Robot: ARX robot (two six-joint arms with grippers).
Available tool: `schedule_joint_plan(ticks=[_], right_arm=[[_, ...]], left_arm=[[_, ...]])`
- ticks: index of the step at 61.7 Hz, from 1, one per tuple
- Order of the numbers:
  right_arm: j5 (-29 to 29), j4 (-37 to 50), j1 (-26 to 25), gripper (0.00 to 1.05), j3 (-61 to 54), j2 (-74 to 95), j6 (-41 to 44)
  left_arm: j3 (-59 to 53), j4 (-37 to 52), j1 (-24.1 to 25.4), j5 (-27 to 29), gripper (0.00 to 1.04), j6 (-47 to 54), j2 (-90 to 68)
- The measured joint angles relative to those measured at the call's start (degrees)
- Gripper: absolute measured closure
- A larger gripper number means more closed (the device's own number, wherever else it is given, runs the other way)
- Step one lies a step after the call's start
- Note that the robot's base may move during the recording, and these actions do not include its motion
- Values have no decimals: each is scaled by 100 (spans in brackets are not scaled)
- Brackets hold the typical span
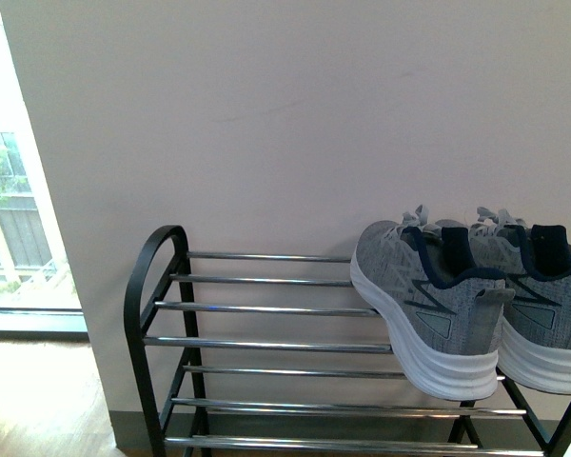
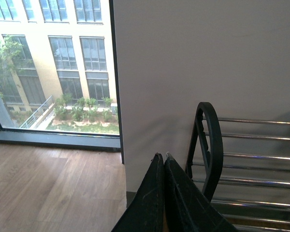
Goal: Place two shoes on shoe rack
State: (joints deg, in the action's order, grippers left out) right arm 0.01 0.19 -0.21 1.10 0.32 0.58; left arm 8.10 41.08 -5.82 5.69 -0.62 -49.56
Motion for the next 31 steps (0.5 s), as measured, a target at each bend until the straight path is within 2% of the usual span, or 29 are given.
schedule_joint_plan(ticks=[4, 10, 27, 31], right_arm=[[0, 0, 0, 9, 0, 0, -2], [0, 0, 0, 9, 0, 0, -2], [2, 0, 0, 9, 0, 0, -2], [2, 0, 0, 9, 0, 0, -2]], left_arm=[[-105, -107, 55, -55, 103, 0, 205], [-245, -302, 426, -520, 103, 7, 546], [-492, -872, 557, -568, 103, 9, 1366], [-625, -734, 557, -570, 103, 9, 1432]])
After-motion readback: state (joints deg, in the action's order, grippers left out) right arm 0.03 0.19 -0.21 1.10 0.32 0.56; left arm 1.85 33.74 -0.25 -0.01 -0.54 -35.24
